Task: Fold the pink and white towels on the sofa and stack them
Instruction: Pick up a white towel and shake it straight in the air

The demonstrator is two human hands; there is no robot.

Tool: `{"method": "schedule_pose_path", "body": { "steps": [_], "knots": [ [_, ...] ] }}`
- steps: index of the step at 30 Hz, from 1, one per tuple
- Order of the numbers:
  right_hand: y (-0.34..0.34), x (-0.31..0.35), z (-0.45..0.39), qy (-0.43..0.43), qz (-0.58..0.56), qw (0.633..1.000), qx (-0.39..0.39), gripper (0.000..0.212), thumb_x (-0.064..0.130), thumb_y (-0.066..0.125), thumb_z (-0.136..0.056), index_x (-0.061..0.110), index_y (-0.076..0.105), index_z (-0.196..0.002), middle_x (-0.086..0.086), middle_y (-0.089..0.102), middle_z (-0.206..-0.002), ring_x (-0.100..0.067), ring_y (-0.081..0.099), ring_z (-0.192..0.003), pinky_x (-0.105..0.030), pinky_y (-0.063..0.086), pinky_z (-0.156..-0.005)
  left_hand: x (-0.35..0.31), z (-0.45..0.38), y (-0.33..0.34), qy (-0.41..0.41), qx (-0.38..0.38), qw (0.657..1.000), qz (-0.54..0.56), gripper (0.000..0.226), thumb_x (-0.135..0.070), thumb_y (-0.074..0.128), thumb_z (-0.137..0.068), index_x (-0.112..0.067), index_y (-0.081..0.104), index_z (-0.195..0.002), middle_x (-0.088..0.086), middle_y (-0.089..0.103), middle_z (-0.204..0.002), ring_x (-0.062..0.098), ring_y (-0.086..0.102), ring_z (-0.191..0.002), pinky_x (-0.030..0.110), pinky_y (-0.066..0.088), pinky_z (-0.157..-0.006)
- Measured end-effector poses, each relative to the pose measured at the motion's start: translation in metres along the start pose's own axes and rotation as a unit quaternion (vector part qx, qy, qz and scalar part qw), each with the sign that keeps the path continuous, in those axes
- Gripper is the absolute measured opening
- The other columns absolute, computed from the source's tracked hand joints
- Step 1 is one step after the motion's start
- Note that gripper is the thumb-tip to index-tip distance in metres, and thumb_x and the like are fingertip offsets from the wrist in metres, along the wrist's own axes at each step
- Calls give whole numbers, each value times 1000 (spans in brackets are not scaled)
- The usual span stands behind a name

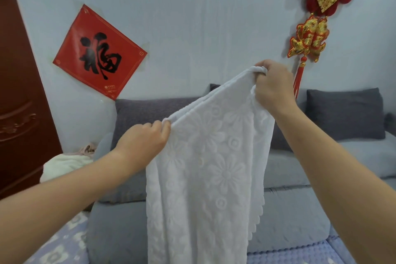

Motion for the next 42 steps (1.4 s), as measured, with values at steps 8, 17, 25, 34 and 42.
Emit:
{"method": "schedule_pose_path", "body": {
  "steps": [8,17,25,34,42],
  "knots": [
    [-13,-3,-5,-8,11,1000,-19,30,3,45,-97,13,70,-110,-2,69,-98,-20,62,-90,-38,56,-80,62,-24,-6,-283,-84,903,312,11,-7,65,-88,-14,58,-82,1,59,-74,27,57,-69,33,38,-60],
    [-46,-22,-14,-3,-39,998,-55,36,-1,54,-85,17,77,-106,7,68,-91,-9,61,-90,-6,41,-73,73,-36,-25,-304,165,747,568,14,-14,84,-78,-7,72,-77,1,70,-70,14,61,-64,24,45,-61],
    [-29,-62,-15,90,22,973,213,19,10,61,-95,9,74,-110,-6,70,-104,-29,65,-100,-34,51,-84,67,-60,0,-393,144,725,547,25,-3,82,-77,-12,61,-67,6,62,-68,21,56,-66,28,42,-55],
    [-160,-83,-98,64,74,994,-39,35,2,56,-82,21,77,-102,-10,73,-105,-33,63,-101,-35,52,-83,51,-200,-148,-373,-108,802,453,4,-18,76,-84,-19,72,-85,1,67,-80,12,59,-69,23,43,-63],
    [-248,-143,-92,52,23,998,-35,40,9,51,-85,24,75,-113,-5,74,-112,-26,65,-111,-32,51,-99,-41,-220,-181,-370,-152,793,459,20,-13,51,-91,-17,70,-87,0,64,-83,25,62,-85,26,45,-68]
  ]
}}
Point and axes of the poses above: each hand's wrist, its own z-axis away from the middle knuckle, its own y-axis out of the palm, x = y × z, the point moved 4 cm from there along -z, towards the middle knuckle
